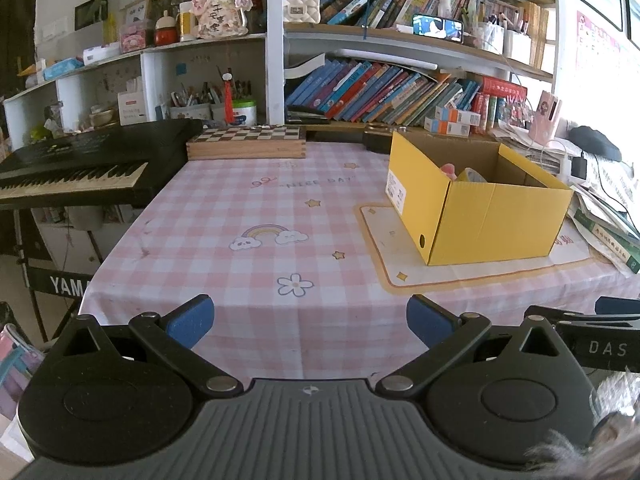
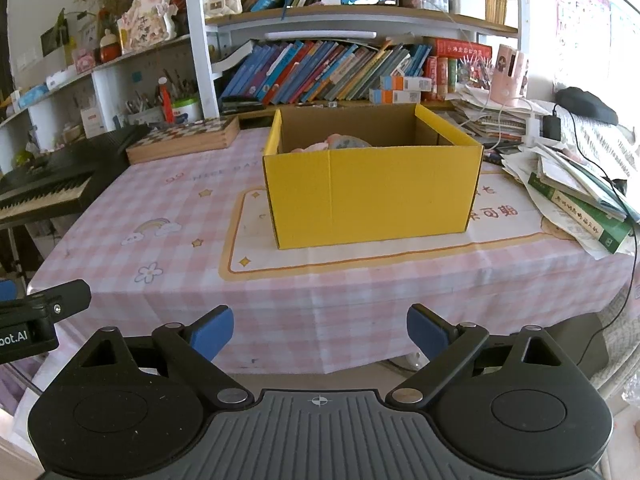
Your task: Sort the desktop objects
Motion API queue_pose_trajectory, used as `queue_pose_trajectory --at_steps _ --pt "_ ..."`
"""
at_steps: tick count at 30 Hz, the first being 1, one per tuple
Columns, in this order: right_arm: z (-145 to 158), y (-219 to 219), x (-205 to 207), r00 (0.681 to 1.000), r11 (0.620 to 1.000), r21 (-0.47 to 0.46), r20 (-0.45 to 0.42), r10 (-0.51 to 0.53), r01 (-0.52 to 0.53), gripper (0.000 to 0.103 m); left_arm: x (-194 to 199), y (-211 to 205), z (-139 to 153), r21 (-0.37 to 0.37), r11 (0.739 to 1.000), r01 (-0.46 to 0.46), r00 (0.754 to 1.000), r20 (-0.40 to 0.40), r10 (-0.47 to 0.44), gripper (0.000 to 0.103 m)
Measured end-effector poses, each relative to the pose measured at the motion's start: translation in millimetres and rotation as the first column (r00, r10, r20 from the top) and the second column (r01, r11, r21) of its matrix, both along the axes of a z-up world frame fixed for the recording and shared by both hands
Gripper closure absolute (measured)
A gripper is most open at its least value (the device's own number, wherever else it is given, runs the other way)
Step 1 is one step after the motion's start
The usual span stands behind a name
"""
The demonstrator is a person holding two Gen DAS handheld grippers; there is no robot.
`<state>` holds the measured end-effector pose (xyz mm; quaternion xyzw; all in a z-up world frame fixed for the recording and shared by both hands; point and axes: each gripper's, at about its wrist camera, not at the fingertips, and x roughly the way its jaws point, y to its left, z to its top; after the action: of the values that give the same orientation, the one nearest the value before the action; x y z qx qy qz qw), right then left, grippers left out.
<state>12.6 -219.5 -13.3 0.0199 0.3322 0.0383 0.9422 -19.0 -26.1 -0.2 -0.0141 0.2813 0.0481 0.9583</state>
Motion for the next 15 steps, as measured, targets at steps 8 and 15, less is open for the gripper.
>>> queue_pose_trajectory --at_steps 8,15 --pt "-0.9 0.6 0.9 1.000 1.000 0.000 -0.003 0.000 0.000 0.007 1.7 1.0 0.3 -0.002 1.000 0.005 1.000 0.000 -0.005 0.000" --pt "-2.0 1.4 1.8 1.000 1.000 0.001 -0.006 0.003 -0.003 0.007 1.7 0.7 0.3 -0.005 1.000 0.006 1.000 0.000 -0.006 0.000"
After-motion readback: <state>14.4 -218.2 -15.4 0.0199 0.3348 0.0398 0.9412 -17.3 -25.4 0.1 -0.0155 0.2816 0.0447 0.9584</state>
